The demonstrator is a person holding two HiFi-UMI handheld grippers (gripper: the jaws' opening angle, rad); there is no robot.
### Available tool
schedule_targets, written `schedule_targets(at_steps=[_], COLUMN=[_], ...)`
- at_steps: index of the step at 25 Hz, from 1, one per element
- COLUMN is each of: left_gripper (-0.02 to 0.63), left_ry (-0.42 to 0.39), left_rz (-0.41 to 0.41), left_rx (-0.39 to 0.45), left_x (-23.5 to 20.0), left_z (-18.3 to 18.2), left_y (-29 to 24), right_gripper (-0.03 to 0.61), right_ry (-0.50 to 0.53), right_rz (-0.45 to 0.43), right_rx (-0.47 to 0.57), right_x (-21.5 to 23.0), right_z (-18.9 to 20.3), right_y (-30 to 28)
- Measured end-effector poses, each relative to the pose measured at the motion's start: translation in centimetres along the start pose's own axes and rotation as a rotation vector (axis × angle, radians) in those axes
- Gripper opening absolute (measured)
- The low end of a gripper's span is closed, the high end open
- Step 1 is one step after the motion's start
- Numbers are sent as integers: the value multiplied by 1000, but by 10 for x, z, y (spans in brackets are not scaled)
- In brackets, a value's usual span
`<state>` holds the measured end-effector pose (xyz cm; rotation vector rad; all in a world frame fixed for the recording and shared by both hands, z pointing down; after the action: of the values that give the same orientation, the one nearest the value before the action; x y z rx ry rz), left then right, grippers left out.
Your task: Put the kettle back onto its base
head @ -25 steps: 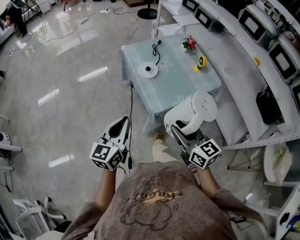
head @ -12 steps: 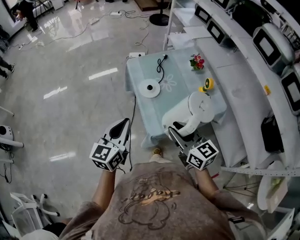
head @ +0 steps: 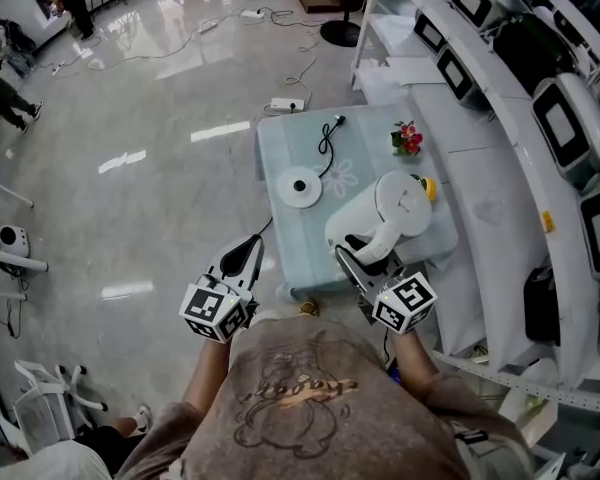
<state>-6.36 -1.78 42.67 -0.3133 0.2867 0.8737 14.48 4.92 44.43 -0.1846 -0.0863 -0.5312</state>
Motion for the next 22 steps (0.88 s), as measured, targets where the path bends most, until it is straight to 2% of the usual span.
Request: schedule_targets(at_steps=[8,22], left_gripper=[21,21], left_ry=[1,11], left_rz=[-18,21], left_rx=[-24,-53], left_x=[-17,-61], left_z=[-4,-16], left_y=[-29,-61], right_gripper=[117,117], right_ry=[26,62], right_rz=[-42,-58], right_rx=[-21,-50], right_x=[25,40], right_z=[0,4], right_y=[-36,-112])
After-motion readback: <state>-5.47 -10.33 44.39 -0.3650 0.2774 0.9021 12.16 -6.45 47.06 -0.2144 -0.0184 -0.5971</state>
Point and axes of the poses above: the fingertips, and each gripper's own axes: y backward along the fingers, x to its right, z out of its underside, the point moved 4 cm from there along y, backward along the fingers, and after that the axes turned 8 degrees about y, right-handed, at the moved point
